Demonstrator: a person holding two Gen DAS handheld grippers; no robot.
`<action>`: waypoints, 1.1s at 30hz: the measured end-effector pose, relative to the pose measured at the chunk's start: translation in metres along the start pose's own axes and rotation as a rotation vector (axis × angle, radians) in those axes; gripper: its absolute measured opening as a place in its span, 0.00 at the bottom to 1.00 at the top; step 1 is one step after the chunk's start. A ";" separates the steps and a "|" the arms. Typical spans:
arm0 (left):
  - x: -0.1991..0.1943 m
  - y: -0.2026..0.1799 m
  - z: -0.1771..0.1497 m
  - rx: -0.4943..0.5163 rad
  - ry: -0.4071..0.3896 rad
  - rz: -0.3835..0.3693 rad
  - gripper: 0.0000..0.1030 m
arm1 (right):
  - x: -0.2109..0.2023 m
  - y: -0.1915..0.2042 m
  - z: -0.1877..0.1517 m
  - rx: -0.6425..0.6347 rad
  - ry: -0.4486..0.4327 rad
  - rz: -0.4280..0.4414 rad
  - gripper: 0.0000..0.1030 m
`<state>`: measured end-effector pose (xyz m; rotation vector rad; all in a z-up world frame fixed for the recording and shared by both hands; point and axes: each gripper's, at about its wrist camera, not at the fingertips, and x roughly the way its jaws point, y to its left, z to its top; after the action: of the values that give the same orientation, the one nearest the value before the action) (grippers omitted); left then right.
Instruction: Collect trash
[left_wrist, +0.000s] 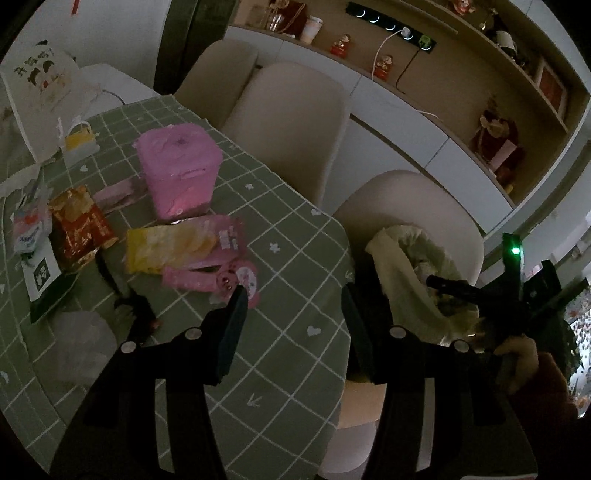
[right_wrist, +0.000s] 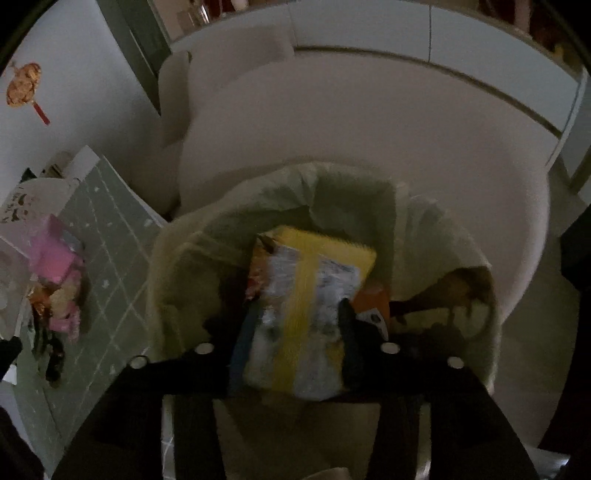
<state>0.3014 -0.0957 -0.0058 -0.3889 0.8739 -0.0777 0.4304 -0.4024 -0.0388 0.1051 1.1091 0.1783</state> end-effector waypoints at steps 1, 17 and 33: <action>-0.002 0.003 -0.002 -0.001 0.001 -0.005 0.49 | -0.006 0.001 -0.003 -0.003 -0.015 -0.003 0.47; -0.067 0.108 -0.025 -0.091 -0.090 0.089 0.49 | -0.095 0.078 -0.053 -0.088 -0.271 0.096 0.56; -0.039 0.303 0.030 -0.436 -0.056 0.092 0.49 | -0.080 0.197 -0.115 -0.199 -0.217 0.057 0.56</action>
<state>0.2719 0.2030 -0.0697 -0.7532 0.8503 0.2113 0.2744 -0.2254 0.0151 -0.0216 0.8676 0.3191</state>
